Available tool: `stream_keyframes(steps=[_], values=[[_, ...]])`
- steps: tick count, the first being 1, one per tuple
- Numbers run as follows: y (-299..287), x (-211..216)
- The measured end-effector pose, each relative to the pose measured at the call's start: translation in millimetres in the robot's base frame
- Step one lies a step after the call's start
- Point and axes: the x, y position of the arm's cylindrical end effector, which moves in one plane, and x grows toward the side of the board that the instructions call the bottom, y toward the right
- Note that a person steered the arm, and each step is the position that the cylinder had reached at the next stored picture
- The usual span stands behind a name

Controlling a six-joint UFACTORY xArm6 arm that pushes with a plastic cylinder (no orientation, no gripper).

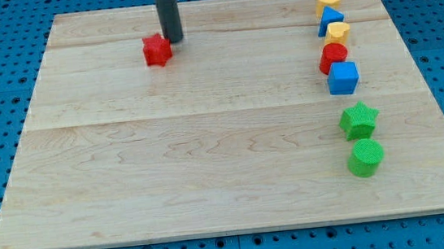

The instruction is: Push the red star to the center

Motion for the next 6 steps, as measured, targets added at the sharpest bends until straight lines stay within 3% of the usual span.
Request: stream_keyframes(steps=[1, 2, 3, 4, 5, 6], values=[[-30.4, 23.0], [-27.0, -55.5], [-108.2, -63.3], [-137.7, 9.2], [-97.2, 17.2], [-162.2, -35.4]])
